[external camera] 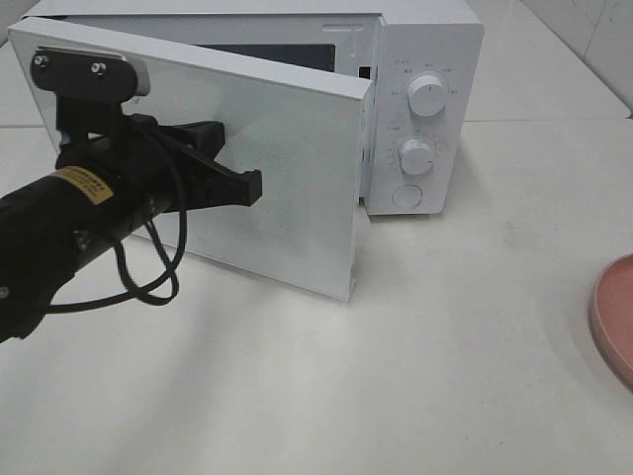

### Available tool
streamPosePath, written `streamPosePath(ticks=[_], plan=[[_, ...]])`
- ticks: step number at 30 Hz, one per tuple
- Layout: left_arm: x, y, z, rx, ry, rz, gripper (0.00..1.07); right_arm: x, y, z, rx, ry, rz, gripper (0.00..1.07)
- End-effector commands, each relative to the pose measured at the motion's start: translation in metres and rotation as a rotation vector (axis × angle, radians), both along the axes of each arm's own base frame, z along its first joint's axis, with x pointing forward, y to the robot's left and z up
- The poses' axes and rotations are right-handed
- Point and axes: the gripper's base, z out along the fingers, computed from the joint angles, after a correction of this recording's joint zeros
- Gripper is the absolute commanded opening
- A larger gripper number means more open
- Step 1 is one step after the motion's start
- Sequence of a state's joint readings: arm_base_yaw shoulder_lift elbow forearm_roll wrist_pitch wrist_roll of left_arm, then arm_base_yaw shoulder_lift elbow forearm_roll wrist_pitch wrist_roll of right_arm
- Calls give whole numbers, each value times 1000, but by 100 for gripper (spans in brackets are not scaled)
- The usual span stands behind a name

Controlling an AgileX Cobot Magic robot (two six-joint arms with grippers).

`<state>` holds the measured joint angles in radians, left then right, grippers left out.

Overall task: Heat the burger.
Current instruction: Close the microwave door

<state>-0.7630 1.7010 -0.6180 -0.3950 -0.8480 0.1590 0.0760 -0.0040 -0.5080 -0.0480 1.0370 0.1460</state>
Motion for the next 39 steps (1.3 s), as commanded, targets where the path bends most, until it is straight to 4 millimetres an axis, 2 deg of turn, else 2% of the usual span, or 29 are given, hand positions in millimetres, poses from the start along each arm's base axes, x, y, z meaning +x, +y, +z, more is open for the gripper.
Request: streamPosePath(ticks=[1,11,16,25,33,39], plan=[[6,-11,4,-9,-1,-7,0,-4,0,-1,1,-25,-5,76],[41,-49,16,-47,-2,-30,0,-4,0,-1,1,-25,-5,76],[58,-63,14,-46,9,-8,0,-4,0,-1,1,-25,-5,76],[84,-82,19,-71,29,52,0,-4,0,-1,1,-25,-5,76],[99,-97,21,-50,-15,43,0,-4,0,-1,1,-25,-5,76],[111,-98,18,-61,-8,64,0,-4,0,-1,1,-25,-5,76]])
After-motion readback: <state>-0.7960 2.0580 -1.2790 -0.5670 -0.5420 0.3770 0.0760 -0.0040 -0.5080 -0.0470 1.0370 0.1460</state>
